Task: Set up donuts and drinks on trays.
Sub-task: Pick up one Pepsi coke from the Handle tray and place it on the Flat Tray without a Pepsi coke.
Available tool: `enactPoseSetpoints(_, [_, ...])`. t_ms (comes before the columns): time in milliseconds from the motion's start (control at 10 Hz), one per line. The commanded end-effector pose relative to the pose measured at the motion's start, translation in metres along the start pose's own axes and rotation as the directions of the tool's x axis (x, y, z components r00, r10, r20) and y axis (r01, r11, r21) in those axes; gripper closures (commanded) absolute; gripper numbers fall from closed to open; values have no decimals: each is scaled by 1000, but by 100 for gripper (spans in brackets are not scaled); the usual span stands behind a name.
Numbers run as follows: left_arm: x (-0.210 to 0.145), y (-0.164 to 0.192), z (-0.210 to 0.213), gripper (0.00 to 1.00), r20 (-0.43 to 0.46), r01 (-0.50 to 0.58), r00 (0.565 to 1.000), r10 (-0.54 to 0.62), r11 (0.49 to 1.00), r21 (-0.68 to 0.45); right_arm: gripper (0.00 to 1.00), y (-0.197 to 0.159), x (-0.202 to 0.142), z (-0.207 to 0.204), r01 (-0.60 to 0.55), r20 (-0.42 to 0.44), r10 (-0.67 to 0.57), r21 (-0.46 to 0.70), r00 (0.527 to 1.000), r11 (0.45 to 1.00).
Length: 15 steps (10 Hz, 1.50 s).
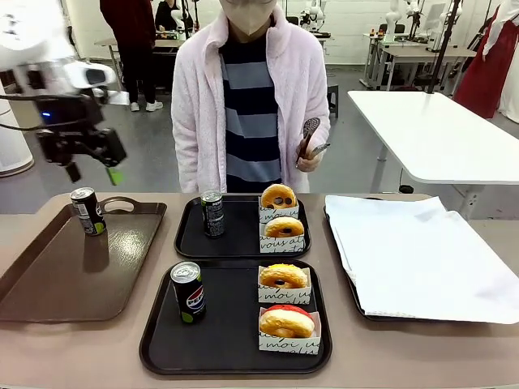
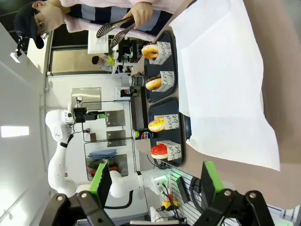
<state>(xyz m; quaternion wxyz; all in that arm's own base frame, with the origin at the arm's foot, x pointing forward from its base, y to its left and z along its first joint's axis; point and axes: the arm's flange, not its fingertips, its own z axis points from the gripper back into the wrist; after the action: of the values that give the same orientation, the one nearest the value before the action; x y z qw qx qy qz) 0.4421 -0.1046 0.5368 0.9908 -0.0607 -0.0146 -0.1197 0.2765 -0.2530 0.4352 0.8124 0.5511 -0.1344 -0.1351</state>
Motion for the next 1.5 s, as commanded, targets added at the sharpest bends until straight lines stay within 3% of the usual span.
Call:
enactPoseSetpoints(0, [0, 42, 1, 0, 41, -84, 995, 88, 992, -99, 0, 1, 1, 0, -11, 9, 11, 20, 1000, 1000])
enactPoseSetpoints(200, [8, 84, -5, 0, 70, -141, 986, 152, 979, -147, 0, 1, 1, 0, -11, 9, 11, 20, 1000, 1000])
enactPoseSetpoints(400, [14, 128, -6, 0, 62, -139, 984, 165, 942, -305, 0, 1, 1, 0, -11, 9, 11, 20, 1000, 1000])
enactPoseSetpoints(700, [-4, 207, -31, 0, 93, -49, 985, 147, 749, -660, 0, 1, 1, 0, -11, 9, 11, 20, 1000, 1000])
enactPoseSetpoints(1000, [-13, 260, -76, 0, 85, -54, 974, 208, 582, -812, 0, 1, 1, 0, -11, 9, 11, 20, 1000, 1000])
enactPoseSetpoints(1200, [-36, 287, -87, 0, 45, -105, 962, 268, 520, -847, 0, 1, 1, 0, -11, 9, 11, 20, 1000, 1000])
enactPoseSetpoints(1400, [-53, 306, -88, 0, 63, -93, 948, 311, 462, -882, 0, 1, 1, 0, -11, 9, 11, 20, 1000, 1000])
